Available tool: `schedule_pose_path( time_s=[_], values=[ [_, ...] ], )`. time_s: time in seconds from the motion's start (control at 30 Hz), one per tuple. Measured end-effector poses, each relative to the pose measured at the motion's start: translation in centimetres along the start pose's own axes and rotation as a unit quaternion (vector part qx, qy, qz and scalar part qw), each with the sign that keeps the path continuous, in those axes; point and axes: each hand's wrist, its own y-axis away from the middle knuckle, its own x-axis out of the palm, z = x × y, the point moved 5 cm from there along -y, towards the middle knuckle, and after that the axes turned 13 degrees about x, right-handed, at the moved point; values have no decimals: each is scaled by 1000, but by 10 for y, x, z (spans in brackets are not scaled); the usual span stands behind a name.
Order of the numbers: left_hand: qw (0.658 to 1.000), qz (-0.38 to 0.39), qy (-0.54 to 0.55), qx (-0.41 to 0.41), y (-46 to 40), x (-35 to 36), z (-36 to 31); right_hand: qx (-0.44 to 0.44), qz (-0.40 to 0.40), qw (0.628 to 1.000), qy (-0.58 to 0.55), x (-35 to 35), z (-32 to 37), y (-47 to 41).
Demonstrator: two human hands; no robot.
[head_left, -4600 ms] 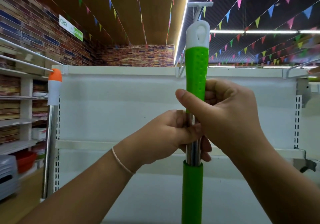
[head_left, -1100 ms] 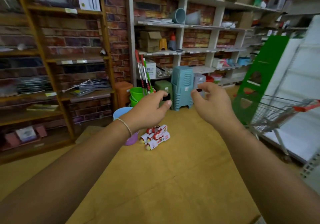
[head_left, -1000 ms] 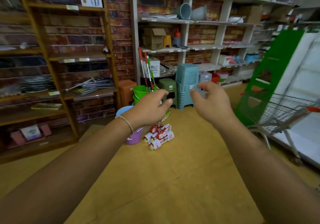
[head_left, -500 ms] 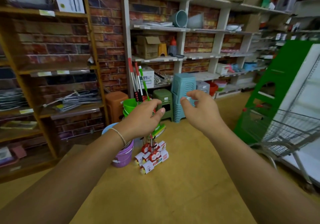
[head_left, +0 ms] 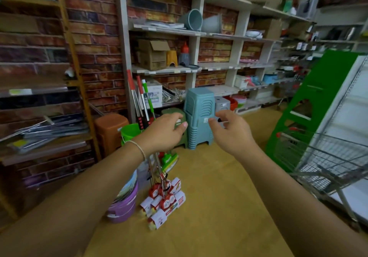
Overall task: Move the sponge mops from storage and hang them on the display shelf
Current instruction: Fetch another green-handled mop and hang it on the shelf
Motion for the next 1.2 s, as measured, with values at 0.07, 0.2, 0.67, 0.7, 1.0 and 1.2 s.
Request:
schedule_pose_path(
  time_s=[0.07,0.2,0.67,0.7,1.0,1.2],
  values=[
    [1000,7,7,12,-32,-7,22,21,-22,1000,3,6,5,-30],
    [999,-1,14,40,-94,-17,52,37,-58,998,-8,13,7,-79],
    [970,65,-186,140,-294,97,85,63,-70,959,266,36,-97,-264],
    [968,76,-196,137,-312,107,91,70,-63,958,271,36,-108,-284],
    [973,109,-183,89,-479,167,115,91,-40,960,263,4,-174,-468],
    [976,114,-171,77,-553,200,132,89,-26,961,259,0,-194,-547]
  ],
)
